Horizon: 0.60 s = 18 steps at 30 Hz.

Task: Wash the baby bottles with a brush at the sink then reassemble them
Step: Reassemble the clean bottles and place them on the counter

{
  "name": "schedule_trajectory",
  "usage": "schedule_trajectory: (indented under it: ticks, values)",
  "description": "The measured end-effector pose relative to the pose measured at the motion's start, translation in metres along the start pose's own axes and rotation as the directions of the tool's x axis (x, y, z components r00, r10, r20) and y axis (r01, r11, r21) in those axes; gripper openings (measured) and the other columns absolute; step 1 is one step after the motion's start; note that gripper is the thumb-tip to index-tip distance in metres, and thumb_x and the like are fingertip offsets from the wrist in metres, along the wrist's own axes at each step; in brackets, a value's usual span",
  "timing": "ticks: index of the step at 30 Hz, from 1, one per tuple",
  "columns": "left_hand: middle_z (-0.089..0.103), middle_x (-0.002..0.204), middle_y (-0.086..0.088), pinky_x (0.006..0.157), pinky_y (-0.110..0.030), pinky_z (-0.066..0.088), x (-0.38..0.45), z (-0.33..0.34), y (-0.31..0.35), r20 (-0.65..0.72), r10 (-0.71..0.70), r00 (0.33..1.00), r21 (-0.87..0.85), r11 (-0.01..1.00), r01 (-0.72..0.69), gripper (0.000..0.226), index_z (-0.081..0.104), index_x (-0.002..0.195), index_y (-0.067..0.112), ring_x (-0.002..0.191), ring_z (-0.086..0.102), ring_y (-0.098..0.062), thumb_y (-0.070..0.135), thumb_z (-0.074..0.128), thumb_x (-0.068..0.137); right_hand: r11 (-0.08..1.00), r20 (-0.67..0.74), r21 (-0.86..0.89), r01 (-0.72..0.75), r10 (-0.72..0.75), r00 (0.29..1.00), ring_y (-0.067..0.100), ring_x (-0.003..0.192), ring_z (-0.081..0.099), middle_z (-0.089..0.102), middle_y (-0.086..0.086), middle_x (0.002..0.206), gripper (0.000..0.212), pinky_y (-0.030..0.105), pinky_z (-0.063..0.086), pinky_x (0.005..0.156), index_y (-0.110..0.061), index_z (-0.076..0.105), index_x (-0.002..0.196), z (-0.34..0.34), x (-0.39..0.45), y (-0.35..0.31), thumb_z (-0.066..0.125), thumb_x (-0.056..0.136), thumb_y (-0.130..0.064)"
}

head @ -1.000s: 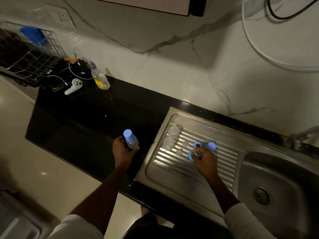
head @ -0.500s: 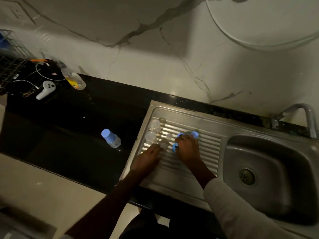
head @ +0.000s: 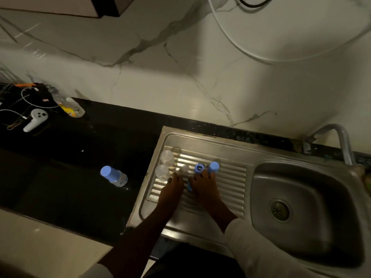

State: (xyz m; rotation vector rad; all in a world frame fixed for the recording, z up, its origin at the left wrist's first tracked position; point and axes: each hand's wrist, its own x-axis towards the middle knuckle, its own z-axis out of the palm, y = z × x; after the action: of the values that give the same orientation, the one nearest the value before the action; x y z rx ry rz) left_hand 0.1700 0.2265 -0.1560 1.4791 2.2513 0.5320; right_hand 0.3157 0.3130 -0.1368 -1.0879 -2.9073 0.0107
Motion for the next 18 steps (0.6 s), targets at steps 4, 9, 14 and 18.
schedule_trajectory:
  ticks: [4, 9, 14, 18]
  values:
    - [0.055, 0.126, -0.001, 0.084, -0.031, 0.056, -0.001, 0.007, 0.004, -0.025, 0.126, 0.992, 0.132, 0.984, -0.122, 0.045, 0.045, 0.145, 0.015, 0.111, 0.060, -0.020, 0.024, 0.049, 0.101, 0.982, -0.171, 0.187, 0.028, 0.005, 0.985, 0.028, 0.098, 0.060, 0.067, 0.001, 0.101, 0.028, 0.040, 0.034, 0.081, -0.020, 0.068, 0.101, -0.021, -0.017, 0.002, 0.071, 0.073, -0.024]
    - [0.061, 0.105, -0.010, 0.075, -0.029, 0.047, 0.007, 0.004, 0.035, 0.018, 0.040, 0.999, -0.025, 0.999, -0.040, 0.031, 0.063, 0.116, 0.009, 0.092, 0.062, -0.024, 0.028, 0.063, 0.091, 0.833, -0.151, 0.520, -0.189, 0.308, 0.939, 0.013, 0.097, 0.053, 0.059, -0.004, 0.113, 0.050, 0.025, 0.041, 0.076, -0.021, 0.066, 0.123, -0.043, -0.059, 0.039, 0.075, 0.076, -0.034]
    - [0.076, 0.091, 0.002, 0.078, -0.024, 0.053, 0.053, -0.057, 0.117, 0.235, -0.146, 0.961, -0.233, 0.951, 0.202, 0.019, 0.075, 0.096, 0.018, 0.086, 0.072, -0.013, 0.036, 0.067, 0.093, 0.668, 0.050, 0.616, -0.417, 0.496, 0.867, 0.018, 0.099, 0.061, 0.060, -0.002, 0.109, 0.036, 0.023, 0.043, 0.079, -0.021, 0.068, 0.110, -0.087, -0.054, 0.095, 0.081, 0.076, -0.025]
    - [0.077, 0.084, 0.003, 0.085, -0.035, 0.059, 0.081, -0.120, 0.181, 0.175, 0.045, 0.984, -0.525, 0.849, 0.054, 0.021, 0.077, 0.088, 0.022, 0.083, 0.073, -0.013, 0.043, 0.073, 0.089, 0.361, -0.006, 0.883, -0.300, 0.649, 0.761, -0.002, 0.094, 0.065, 0.069, -0.004, 0.112, 0.035, 0.017, 0.053, 0.086, -0.025, 0.071, 0.116, -0.191, -0.036, 0.135, 0.079, 0.084, -0.014]
